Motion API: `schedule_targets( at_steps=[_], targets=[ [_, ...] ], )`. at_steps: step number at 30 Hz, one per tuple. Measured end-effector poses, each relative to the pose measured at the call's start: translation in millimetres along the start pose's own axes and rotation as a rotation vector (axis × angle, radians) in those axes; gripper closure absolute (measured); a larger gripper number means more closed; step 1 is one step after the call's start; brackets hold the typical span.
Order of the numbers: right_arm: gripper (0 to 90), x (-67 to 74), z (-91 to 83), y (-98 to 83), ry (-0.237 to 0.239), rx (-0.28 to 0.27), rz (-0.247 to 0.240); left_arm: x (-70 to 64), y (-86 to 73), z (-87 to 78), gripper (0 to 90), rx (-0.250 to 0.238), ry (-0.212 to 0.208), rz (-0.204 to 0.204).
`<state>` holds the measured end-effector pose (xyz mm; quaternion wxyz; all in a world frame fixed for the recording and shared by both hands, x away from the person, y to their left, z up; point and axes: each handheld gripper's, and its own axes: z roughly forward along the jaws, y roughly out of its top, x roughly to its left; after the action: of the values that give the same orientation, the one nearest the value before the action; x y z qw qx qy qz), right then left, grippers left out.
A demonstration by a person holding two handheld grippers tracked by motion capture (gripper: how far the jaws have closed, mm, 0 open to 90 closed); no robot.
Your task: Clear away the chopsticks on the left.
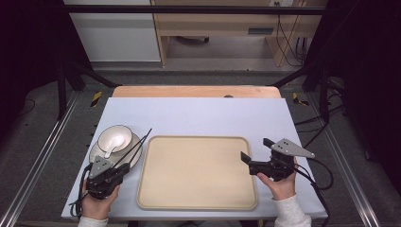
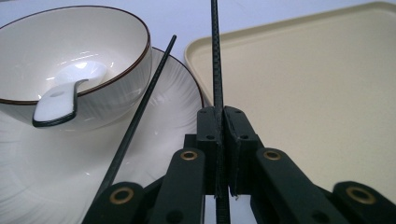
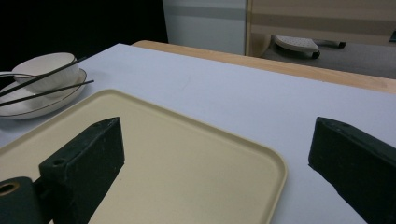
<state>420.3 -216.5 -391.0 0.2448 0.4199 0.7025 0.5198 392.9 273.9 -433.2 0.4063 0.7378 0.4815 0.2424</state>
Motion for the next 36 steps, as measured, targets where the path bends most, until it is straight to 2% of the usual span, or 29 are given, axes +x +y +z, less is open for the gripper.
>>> schedule_targets(
  at_steps=[9, 15, 20, 22, 27, 30, 36],
  targets=[
    [2.8, -0.1, 1.2, -0.6, -0.008, 0.006, -0.008, -18.2, 1.1, 2.4, 85.0, -0.021, 0.020, 0.000],
    [2.1, 0.3, 2.6, -1.5, -0.017, 0.012, -0.012, -28.3, 3.9, 5.4, 85.0, -0.039, 0.032, -0.039],
    [2.2, 0.3, 2.2, -1.2, -0.015, 0.010, -0.005, -35.6, 6.0, 10.8, 85.0, -0.049, 0.036, -0.043],
    [2.2, 0.6, 2.2, -1.2, -0.012, 0.012, -0.005, -39.3, 6.7, 15.4, 85.0, -0.049, 0.039, -0.067],
    [2.3, 0.5, 2.5, -1.5, -0.012, 0.012, -0.008, -48.6, 7.0, 23.0, 85.0, -0.047, 0.061, -0.084],
    [2.3, 0.4, 2.6, -1.5, -0.009, 0.013, -0.008, -52.5, 7.4, 25.6, 85.0, -0.044, 0.071, -0.080],
    [2.4, 0.3, 2.4, -1.3, -0.008, 0.014, -0.006, -59.8, 4.3, 31.4, 85.0, -0.040, 0.101, -0.121]
  ],
)
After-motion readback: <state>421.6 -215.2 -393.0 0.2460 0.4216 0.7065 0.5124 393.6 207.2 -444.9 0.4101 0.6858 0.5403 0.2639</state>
